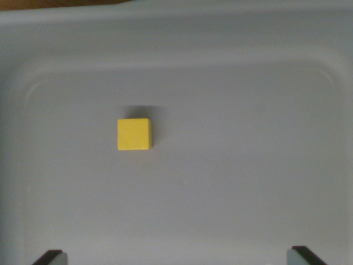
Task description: Pick yellow cube
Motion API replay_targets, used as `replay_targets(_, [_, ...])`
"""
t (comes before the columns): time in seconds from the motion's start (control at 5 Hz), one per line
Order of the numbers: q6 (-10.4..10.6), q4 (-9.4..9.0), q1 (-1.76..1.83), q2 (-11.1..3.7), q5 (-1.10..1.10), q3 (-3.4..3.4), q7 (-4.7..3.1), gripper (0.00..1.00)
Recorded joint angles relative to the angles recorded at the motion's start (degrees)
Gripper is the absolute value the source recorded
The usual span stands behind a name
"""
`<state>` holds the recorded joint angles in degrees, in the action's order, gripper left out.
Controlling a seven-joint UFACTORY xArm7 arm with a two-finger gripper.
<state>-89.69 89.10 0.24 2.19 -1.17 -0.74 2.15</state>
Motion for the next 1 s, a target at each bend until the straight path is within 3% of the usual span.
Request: replay_targets(1.0, [1.07,-0.43,0.10,-0.77,-0.01,-0.06,0.05,0.00])
